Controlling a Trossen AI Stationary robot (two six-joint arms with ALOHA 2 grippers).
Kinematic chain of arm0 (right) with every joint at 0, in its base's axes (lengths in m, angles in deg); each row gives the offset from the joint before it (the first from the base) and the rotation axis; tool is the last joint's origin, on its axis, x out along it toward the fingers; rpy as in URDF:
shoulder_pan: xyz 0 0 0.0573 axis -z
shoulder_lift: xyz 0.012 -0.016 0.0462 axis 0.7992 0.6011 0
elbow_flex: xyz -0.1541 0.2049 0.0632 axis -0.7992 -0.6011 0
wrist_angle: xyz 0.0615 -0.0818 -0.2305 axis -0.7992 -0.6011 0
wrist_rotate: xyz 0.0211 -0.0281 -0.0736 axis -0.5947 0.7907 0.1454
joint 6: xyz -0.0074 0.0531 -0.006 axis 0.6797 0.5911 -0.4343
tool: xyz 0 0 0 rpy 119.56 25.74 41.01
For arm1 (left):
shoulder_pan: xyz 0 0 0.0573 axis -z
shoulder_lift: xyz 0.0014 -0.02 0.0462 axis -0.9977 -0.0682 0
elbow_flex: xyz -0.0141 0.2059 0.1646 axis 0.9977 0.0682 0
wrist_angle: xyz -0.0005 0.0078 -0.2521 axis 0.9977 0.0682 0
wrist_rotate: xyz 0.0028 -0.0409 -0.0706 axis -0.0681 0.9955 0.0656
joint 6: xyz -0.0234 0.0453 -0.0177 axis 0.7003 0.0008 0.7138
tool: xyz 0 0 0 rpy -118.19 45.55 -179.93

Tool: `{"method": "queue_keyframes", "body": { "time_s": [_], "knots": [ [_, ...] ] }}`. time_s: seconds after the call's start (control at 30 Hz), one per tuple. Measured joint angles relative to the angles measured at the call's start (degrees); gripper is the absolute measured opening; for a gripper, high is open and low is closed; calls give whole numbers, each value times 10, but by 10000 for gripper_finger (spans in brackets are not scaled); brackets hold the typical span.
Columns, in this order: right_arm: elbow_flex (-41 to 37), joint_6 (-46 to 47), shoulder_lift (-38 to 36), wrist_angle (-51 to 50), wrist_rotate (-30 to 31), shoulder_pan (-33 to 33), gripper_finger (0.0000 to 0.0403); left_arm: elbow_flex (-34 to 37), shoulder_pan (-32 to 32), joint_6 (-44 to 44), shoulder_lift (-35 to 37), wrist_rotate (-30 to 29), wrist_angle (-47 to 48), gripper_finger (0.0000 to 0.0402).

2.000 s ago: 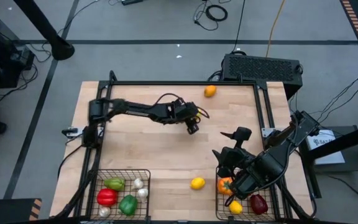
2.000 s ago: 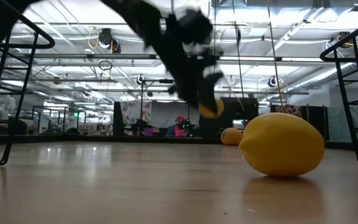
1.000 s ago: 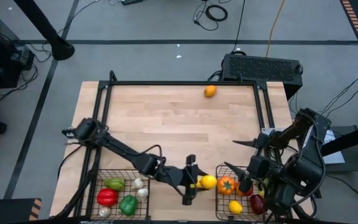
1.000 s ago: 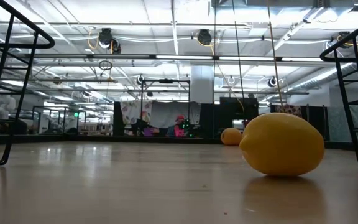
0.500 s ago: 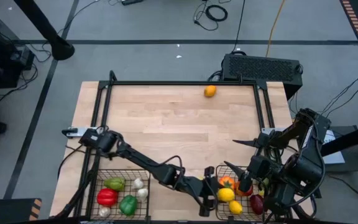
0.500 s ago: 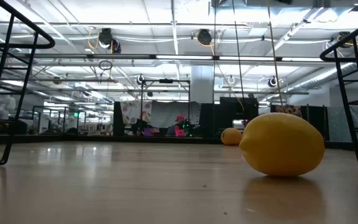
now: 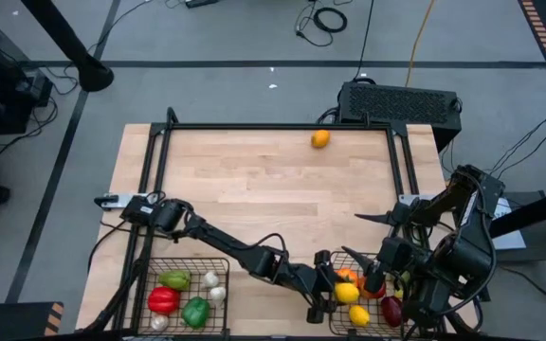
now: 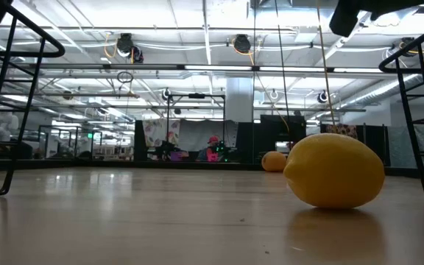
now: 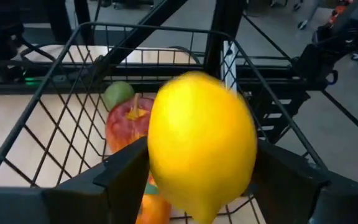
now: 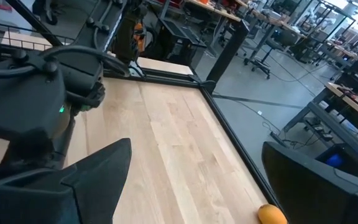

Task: Sort produce into baskets
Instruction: Put the middle yellow lemon into the right black wire basket, then put the yellow lemon into the right black wire basket

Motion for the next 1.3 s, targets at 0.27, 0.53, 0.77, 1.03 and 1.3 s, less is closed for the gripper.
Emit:
{"method": "queue_keyframes", "body": {
  "time_s": [0.27,0.53,0.77,1.03,1.3],
  "knots": [
    [0,0,0,2,-4,0,352,0,2,0,0,13,-4,286],
    [-3,23,1,13,-15,0,352,1,-2,-10,42,12,74,286],
    [-64,47,4,52,-53,0,352,-1,15,-44,175,-142,394,286],
    [-136,50,4,135,-58,58,352,-1,51,99,230,-407,692,286],
    [-208,-118,5,402,-319,129,352,45,61,148,231,-433,772,286]
  ]
}}
